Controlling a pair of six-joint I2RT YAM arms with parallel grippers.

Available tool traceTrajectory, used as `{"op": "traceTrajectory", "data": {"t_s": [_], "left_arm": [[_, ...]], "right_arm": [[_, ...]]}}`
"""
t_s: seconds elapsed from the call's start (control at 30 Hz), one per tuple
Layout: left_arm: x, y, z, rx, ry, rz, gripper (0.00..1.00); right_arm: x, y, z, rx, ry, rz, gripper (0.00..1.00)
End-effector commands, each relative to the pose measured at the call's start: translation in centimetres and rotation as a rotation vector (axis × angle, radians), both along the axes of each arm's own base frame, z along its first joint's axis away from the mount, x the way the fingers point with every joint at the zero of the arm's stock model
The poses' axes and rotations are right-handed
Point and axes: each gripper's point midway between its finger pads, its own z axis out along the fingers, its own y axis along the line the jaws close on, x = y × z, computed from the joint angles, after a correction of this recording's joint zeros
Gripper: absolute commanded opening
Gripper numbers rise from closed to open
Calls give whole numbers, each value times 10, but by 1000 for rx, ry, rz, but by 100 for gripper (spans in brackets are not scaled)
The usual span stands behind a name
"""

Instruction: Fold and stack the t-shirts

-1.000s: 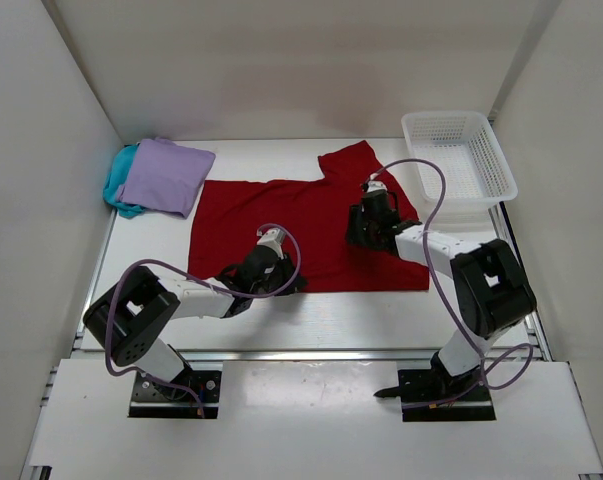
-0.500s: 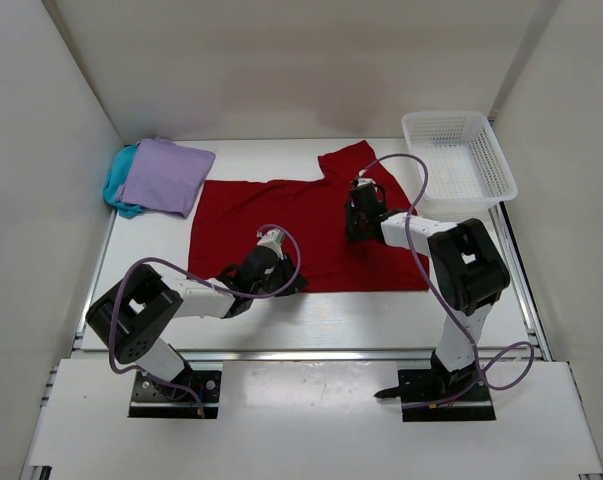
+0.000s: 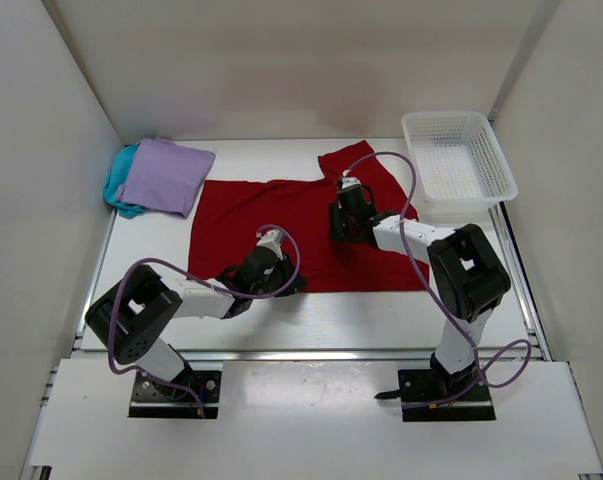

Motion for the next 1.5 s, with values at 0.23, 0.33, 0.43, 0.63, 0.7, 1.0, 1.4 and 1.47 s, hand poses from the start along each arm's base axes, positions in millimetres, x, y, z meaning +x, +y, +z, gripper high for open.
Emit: {"op": "traceTrajectory", "data": {"t_s": [0.23,0.33,0.43,0.63,0.7,1.0,1.4,1.47], "left_arm": [[8,0,18,-15,-41,-13,26],[20,9,16,13,-39,8,28],[32,31,19,32,-46,59,28],[31,63,8,119,-37,121,30],[33,78,-1,133,-9,159,30],[-8,90,-37,129,130,147,29],[-82,106,-44,114,166,143,30],[-61,102,-18,94,100,150,31]], "right_arm": [[-1,-14,59,72,-148,-67,43],[-18,-30,61,166,-191,-163,34],[-41,-38,39,211,-134,-171,21],[-76,-53,-5,125,-4,-158,2],[-84,-53,-8,130,-3,-158,2],[-140,-69,-43,117,105,-170,0],[-208,-69,-35,232,167,-152,9],[-190,-67,-10,263,102,-145,15]]}}
